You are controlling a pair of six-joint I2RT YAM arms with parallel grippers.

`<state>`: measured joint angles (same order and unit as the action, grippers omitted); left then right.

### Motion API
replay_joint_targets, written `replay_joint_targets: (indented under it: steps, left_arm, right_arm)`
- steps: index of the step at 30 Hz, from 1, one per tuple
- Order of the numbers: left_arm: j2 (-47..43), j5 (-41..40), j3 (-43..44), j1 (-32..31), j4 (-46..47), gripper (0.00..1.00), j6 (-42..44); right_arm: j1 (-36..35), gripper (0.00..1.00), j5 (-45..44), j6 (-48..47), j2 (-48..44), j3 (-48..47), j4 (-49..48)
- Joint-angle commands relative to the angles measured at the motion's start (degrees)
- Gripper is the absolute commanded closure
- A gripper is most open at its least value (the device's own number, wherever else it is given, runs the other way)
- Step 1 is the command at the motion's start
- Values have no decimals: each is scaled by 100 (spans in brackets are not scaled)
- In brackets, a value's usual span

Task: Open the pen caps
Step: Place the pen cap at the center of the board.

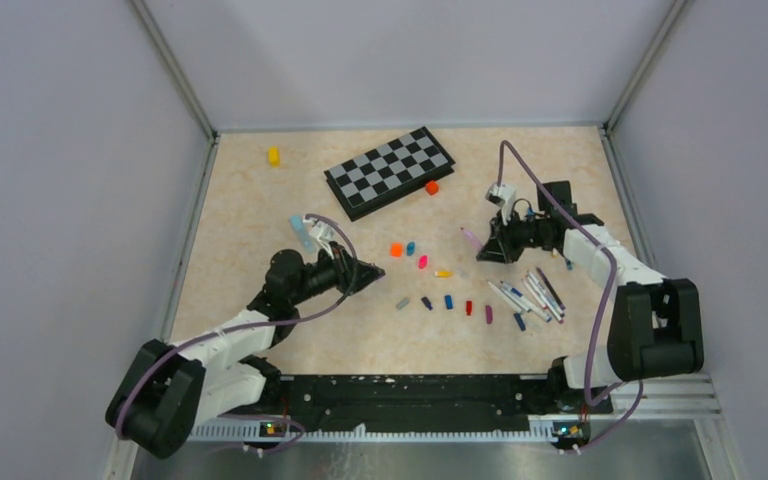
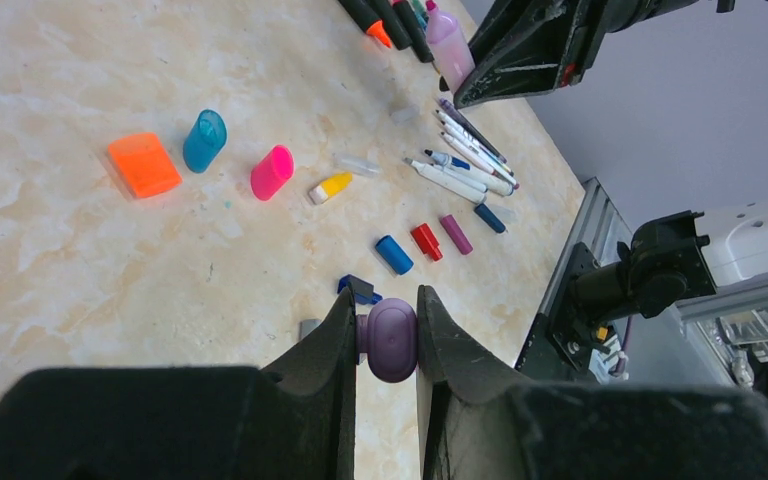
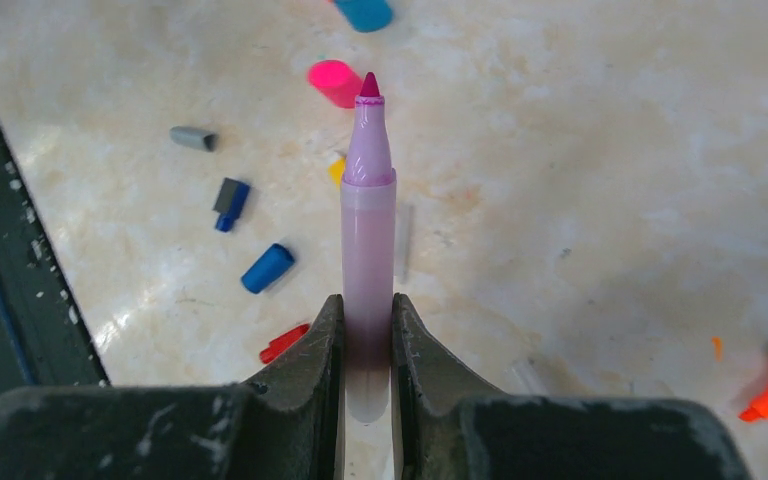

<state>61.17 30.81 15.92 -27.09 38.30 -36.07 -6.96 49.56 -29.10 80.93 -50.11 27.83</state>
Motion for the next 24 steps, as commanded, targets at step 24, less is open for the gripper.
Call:
replay_joint_targets:
  steps: [24]
  left_arm:
    - [774, -269, 623, 6, -137, 100, 195]
  right_arm:
    - [462, 93, -2152, 1827, 372, 100, -1312]
